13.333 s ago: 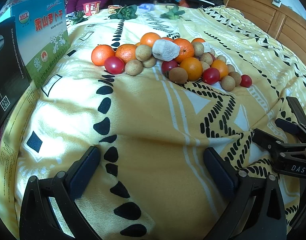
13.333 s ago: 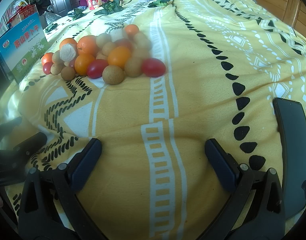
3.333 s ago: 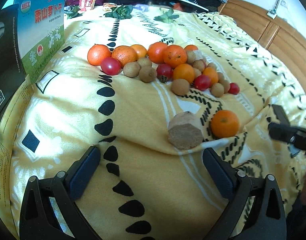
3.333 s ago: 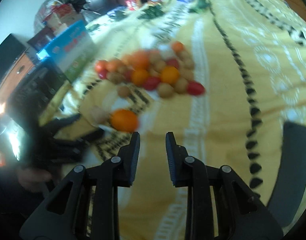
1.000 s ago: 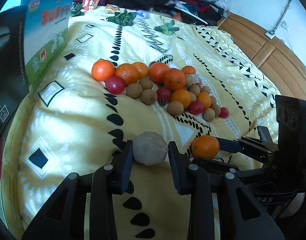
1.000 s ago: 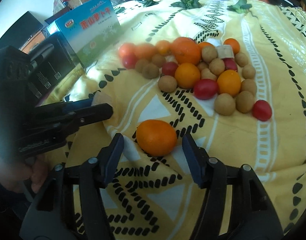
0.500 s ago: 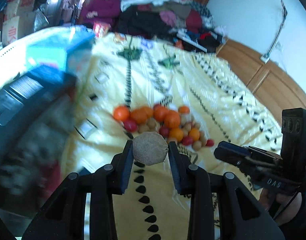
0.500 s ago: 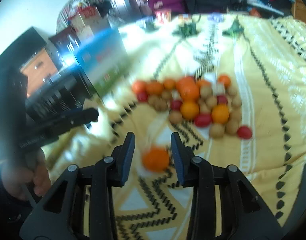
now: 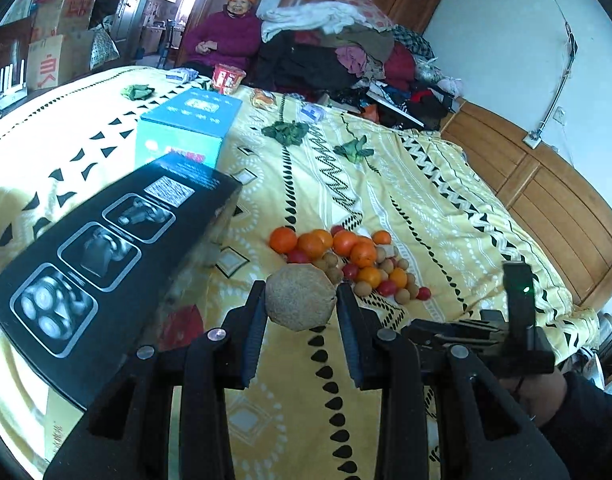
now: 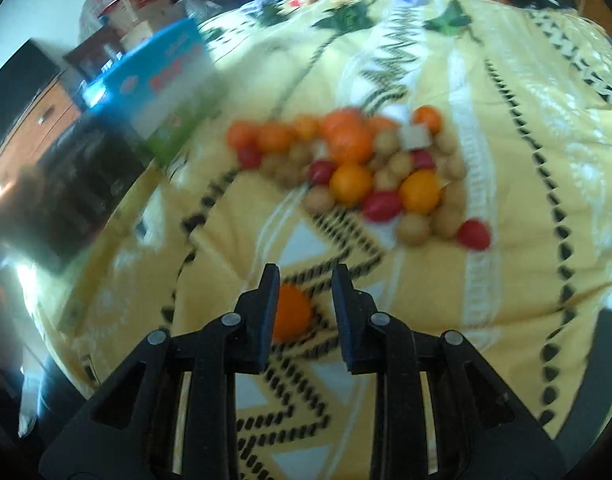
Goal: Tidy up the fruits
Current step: 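Lift the kiwi with the left tool while the right tool grasps the orange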
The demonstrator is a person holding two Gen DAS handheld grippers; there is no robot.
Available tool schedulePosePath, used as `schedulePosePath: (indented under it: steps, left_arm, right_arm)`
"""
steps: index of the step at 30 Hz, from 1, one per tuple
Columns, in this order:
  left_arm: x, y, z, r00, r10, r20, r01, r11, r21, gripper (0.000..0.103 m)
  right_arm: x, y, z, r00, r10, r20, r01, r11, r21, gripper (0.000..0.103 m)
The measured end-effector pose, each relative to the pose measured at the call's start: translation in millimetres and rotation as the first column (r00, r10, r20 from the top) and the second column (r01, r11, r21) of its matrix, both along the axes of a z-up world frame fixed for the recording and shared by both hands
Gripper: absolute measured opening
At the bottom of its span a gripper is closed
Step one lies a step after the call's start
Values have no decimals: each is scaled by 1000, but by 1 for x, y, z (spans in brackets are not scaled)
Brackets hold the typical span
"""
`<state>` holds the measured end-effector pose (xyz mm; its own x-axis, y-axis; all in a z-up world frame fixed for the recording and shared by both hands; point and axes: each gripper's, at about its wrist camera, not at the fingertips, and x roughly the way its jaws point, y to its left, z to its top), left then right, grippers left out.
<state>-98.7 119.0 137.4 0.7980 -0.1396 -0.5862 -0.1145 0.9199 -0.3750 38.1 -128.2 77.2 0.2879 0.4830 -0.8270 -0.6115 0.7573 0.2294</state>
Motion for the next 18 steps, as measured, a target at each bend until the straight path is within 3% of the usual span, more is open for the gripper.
schedulePosePath:
  steps: [4,11,14,15,17,18]
  left_arm:
    - [4,-7,-5,1000,-19,-14,19,1000,-2,35]
    - [10,-17,-8,999,-37,-26,36,999,-2,35]
    - [12,-22,-8,999,-45,-30,45,999,2,35]
    - [13,-23,-9,998,-47,-31,47,999,3,35]
    - [15,-25,-8,998,-50,-33,50,999,4,35]
    - [15,-26,-8,998,-50,-33,51,999,7,35]
  right_arm:
    - [-3,9,-20,1000,16,-8,-16,999,-32,28]
    - [-2,9,-20,1000,14,-8,-14,999,-36,29]
    - [0,8,-28,1000,-3,-25,2,999,-33,53]
    - [0,9,-31,999,-3,-38,2,1000,-26,54]
    - [-2,12,-35,999,6,-45,-8,999,-32,53]
    - [-3,13,-35,999,8,-38,-9,999,-36,44]
